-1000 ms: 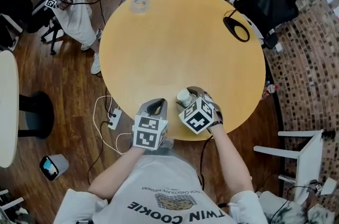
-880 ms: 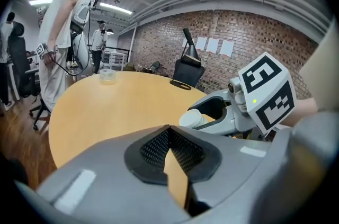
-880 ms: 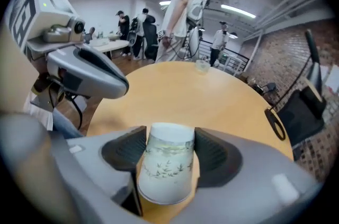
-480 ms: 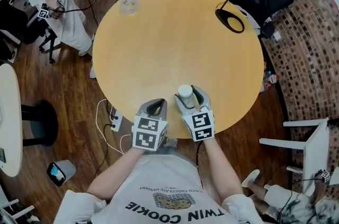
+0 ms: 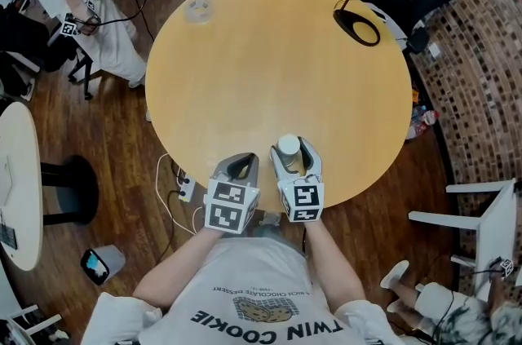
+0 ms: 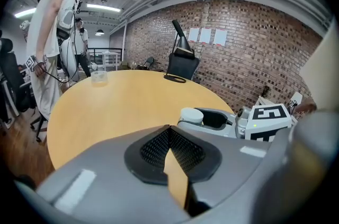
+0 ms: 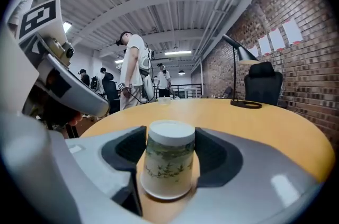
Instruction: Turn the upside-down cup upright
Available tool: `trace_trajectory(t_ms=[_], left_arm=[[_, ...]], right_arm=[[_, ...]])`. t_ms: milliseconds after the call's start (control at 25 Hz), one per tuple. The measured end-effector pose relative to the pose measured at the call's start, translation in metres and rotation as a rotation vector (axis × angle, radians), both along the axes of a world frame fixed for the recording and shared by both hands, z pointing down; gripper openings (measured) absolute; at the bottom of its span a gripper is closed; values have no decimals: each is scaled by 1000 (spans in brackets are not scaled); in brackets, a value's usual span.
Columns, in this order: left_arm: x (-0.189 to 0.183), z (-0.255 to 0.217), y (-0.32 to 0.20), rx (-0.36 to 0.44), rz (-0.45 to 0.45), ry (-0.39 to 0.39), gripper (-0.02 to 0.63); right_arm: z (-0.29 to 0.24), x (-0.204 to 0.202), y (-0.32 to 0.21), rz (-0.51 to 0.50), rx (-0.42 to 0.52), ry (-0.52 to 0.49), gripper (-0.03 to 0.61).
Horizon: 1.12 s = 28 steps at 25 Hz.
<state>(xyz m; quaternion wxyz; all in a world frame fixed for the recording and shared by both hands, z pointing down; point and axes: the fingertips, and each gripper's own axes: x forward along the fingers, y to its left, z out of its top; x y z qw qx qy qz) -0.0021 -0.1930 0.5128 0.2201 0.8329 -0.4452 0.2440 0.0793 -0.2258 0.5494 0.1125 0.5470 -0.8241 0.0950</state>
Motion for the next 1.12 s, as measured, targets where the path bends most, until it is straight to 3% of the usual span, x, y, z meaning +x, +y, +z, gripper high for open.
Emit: trace_trajectory(t_ms=[360,600,960,1120], left_arm=[[11,1,3,5,1,-3,3],[20,12,3,14,-27,-35,3],[28,3,21,71,-91,-21,3],[31,-8,34,97,-95,-11,3]], right_arm=[[16,-4,13,-46,-92,23,290],[-4,4,22,-86,-83,-12,290],[-43,8,41,-140,-67,-3,284],[-63,12,53,-128,-51,-25,136]])
